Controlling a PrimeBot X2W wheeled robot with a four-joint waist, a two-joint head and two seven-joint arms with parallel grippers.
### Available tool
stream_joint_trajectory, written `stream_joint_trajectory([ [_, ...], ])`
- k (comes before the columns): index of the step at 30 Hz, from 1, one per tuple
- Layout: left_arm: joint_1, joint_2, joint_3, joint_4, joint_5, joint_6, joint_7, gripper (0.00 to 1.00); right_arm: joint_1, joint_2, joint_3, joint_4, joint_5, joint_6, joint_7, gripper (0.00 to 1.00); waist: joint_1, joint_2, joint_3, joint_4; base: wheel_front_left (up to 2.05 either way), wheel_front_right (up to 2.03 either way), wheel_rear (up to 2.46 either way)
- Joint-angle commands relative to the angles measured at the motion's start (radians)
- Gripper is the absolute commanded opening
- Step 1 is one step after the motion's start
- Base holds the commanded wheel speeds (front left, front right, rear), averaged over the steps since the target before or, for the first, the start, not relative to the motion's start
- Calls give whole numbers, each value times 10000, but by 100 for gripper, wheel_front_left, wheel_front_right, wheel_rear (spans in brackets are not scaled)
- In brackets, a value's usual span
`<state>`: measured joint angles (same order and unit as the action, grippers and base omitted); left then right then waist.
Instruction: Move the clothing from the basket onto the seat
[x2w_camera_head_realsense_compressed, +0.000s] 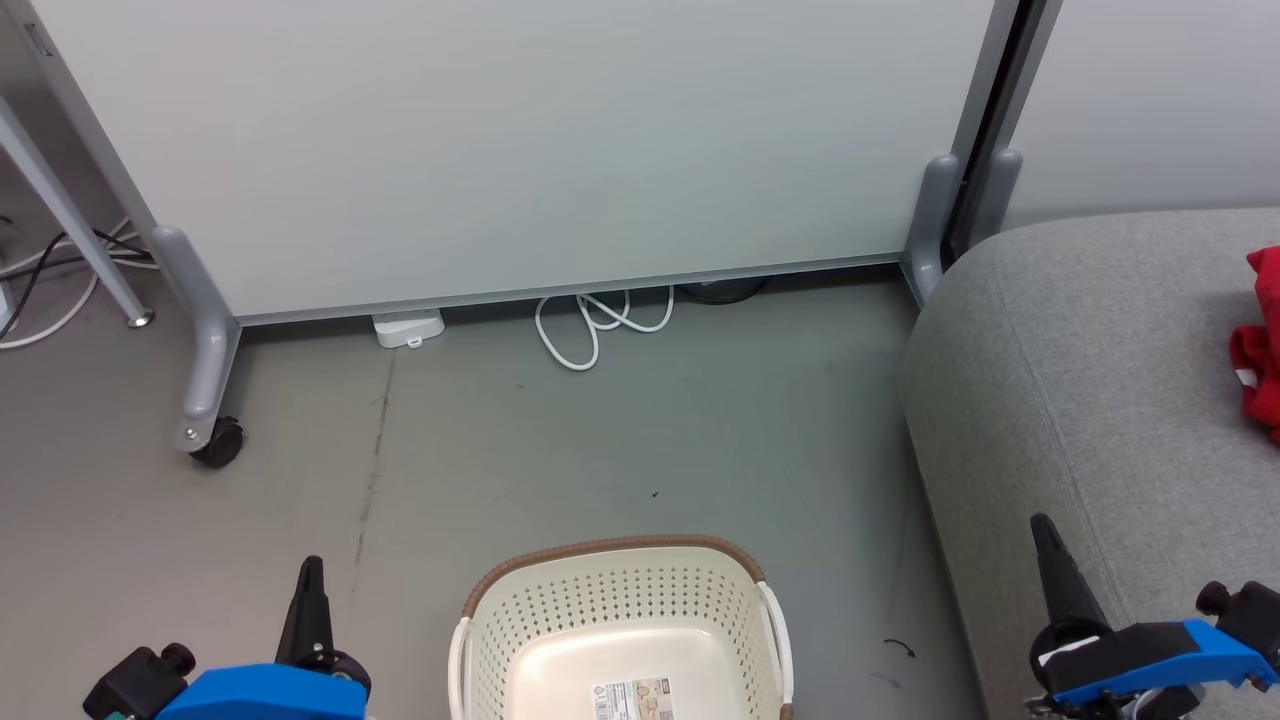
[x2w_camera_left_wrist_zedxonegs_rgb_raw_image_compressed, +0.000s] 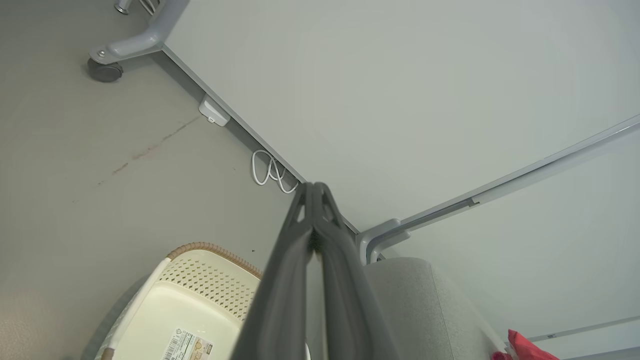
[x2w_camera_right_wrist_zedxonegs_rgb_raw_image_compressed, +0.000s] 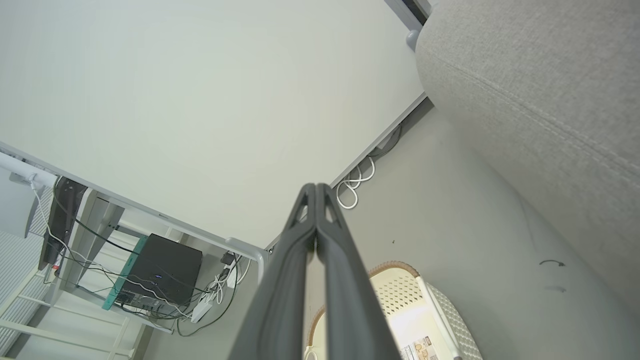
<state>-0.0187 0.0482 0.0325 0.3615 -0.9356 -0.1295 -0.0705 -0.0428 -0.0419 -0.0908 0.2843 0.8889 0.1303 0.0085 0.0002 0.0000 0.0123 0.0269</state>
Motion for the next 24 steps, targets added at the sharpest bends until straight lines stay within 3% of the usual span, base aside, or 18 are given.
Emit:
stream_joint_trajectory([
  [1,-269,23,85,-175,-270,-8,77,0,-276,-60,-35,-158,313,4,43,0,0,0,-2,-4,0,0,0],
  [24,-538,26,369,-559,-2655,-12,734,0,-444,-81,-111,-259,2855,5,420,0,-1,0,-28,-81,0,0,0],
])
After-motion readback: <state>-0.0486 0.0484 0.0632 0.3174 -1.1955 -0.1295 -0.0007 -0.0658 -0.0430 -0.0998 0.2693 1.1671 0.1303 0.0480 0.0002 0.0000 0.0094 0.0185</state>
